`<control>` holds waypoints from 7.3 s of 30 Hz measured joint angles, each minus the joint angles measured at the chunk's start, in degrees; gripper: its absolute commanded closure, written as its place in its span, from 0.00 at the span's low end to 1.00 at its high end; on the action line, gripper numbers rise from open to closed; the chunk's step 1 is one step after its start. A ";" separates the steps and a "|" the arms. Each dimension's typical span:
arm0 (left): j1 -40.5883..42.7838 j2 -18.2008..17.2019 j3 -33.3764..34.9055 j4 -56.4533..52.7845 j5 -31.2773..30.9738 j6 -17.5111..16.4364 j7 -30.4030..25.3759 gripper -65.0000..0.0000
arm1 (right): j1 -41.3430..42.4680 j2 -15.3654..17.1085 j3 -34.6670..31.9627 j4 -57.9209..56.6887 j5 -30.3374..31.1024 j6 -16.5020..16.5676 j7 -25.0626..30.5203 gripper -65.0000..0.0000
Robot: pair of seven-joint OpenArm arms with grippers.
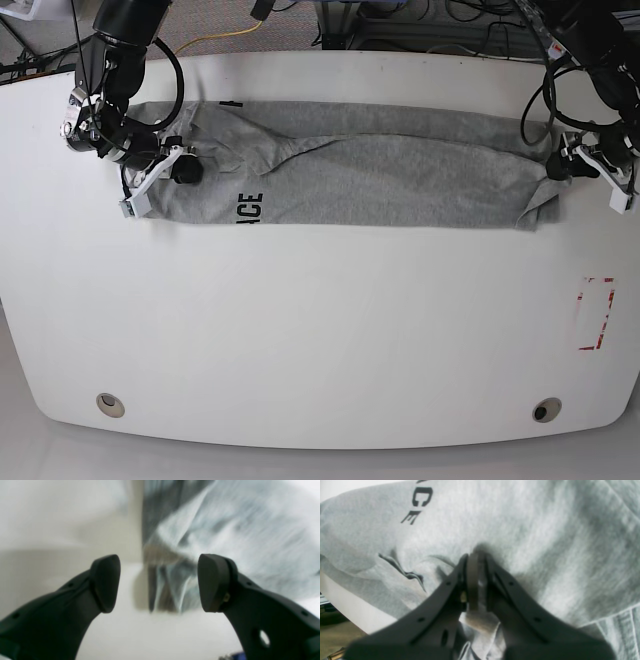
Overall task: Fold the T-shirt properly
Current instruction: 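Pull the folded strip with both grippers to straighten it, then grasp the strip's end with the left gripper and fold it toward the right gripper, then grasp the strip's other end with the right gripper and fold it inward, then lift the folded shirt with both grippers toward each other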
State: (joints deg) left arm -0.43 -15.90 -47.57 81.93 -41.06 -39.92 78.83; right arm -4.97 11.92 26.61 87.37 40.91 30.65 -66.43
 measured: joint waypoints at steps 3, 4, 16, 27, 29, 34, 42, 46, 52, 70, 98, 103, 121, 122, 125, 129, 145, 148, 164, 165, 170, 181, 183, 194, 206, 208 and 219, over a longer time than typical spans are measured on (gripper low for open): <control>-0.39 0.26 0.22 -3.13 -0.44 -0.02 -1.22 0.31 | 0.00 -0.02 -0.02 0.00 -0.02 0.00 0.00 0.95; -0.33 0.35 0.39 -4.46 -0.15 -0.02 -2.01 0.31 | -0.02 0.00 -0.04 0.00 -0.02 0.00 0.00 0.95; -0.52 -0.63 5.68 -9.66 -1.51 -0.02 -6.27 0.32 | -0.17 0.00 -0.04 0.00 -0.02 0.00 0.00 0.95; -0.20 -0.07 10.93 -9.79 -1.18 -0.02 -6.08 0.91 | -0.17 0.00 -0.04 0.00 -0.02 0.02 0.02 0.95; -0.22 -0.17 10.82 -9.77 -1.18 -0.02 -5.77 0.92 | -0.17 -0.02 -0.04 0.00 0.00 0.02 0.02 0.95; -0.07 -0.04 10.78 -9.07 -0.94 0.00 -5.42 0.93 | -0.22 -0.22 -0.04 0.00 -0.02 0.02 0.20 0.95; 1.22 2.97 16.24 11.85 0.46 0.15 -4.98 0.93 | -0.31 -0.48 0.02 0.00 0.13 0.04 0.22 0.95; 3.56 5.49 23.80 21.22 -0.42 0.00 -4.85 0.93 | -0.31 -0.46 0.02 0.00 0.15 0.17 0.20 0.95; 4.83 10.36 32.57 26.18 -0.31 -0.02 -4.33 0.92 | -0.17 -0.66 0.00 0.00 0.26 0.24 0.24 0.95; 4.98 16.26 38.01 26.01 8.48 -0.02 -4.28 0.69 | -0.15 -0.50 0.02 0.00 0.17 0.24 0.20 0.95; 2.69 11.96 42.77 28.63 21.44 3.87 -6.05 0.48 | 0.26 -0.37 6.80 6.60 10.03 0.42 -2.10 0.34; 6.60 10.64 42.47 28.15 24.94 3.87 -8.04 0.55 | -0.63 0.61 12.63 6.36 11.54 0.20 -3.21 0.30; 8.22 10.84 35.74 17.94 28.61 3.45 -13.57 0.97 | 0.15 7.28 18.12 -13.51 16.57 -0.02 -4.28 0.30; 8.20 10.84 35.76 17.94 28.59 3.43 -13.57 0.97 | 0.00 7.30 17.44 -13.46 16.50 -0.02 -4.31 0.30; 8.13 10.91 35.91 17.97 28.57 3.45 -13.77 0.97 | -0.17 5.95 14.56 -13.03 16.65 0.15 -4.07 0.30; 8.24 10.91 36.22 17.97 28.44 3.43 -13.77 0.97 | -0.90 1.68 11.91 -9.60 16.83 -0.28 -4.11 0.30; 8.07 15.10 36.02 17.35 29.27 3.54 -13.79 0.97 | -1.46 -0.35 11.21 -7.93 16.13 -1.44 -3.74 1.00; 6.91 16.55 36.50 15.26 28.44 3.74 -14.45 0.97 | -1.70 0.33 11.26 -4.28 15.91 -3.67 -4.17 1.00; 1.66 22.80 37.90 4.02 25.88 3.85 -17.44 0.97 | -5.29 0.33 4.15 22.32 16.85 -3.80 -5.18 1.00; 1.36 23.08 37.90 3.13 25.66 3.82 -17.46 0.97 | -5.20 -0.31 3.28 22.73 16.96 -3.85 -4.79 1.00; 0.90 23.85 38.40 0.20 24.26 3.67 -18.93 0.97 | -4.11 -3.48 -1.66 22.77 16.35 -3.76 -5.84 1.00; 1.55 24.30 43.56 -1.42 23.58 3.41 -21.49 0.97 | -0.44 -11.08 -8.70 21.49 16.63 -3.65 -5.07 1.00; 1.53 24.28 43.54 -1.73 23.39 3.37 -21.53 0.97 | 0.61 -11.82 -8.70 18.93 16.98 -3.65 -4.57 1.00; 2.16 24.30 43.50 -1.64 23.17 3.26 -22.64 0.97 | 6.43 -12.09 -8.72 9.33 16.37 -3.67 -4.59 1.00; 2.29 24.33 43.52 -1.53 22.80 2.75 -22.53 0.80 | 8.17 -12.07 -8.68 2.45 16.09 -3.69 -4.50 0.44; 2.34 24.35 43.52 -1.49 22.34 2.54 -22.49 0.77 | 8.22 -12.07 -8.68 2.45 16.13 -3.69 -4.46 0.34; 4.22 22.93 38.69 5.88 14.73 3.26 -16.55 0.76 | 7.91 -10.14 -11.65 7.41 16.90 -3.61 -4.31 0.25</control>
State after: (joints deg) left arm 3.79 7.03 -8.88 87.81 -26.33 -36.67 62.28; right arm 2.94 1.78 14.96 94.78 57.80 27.05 -70.74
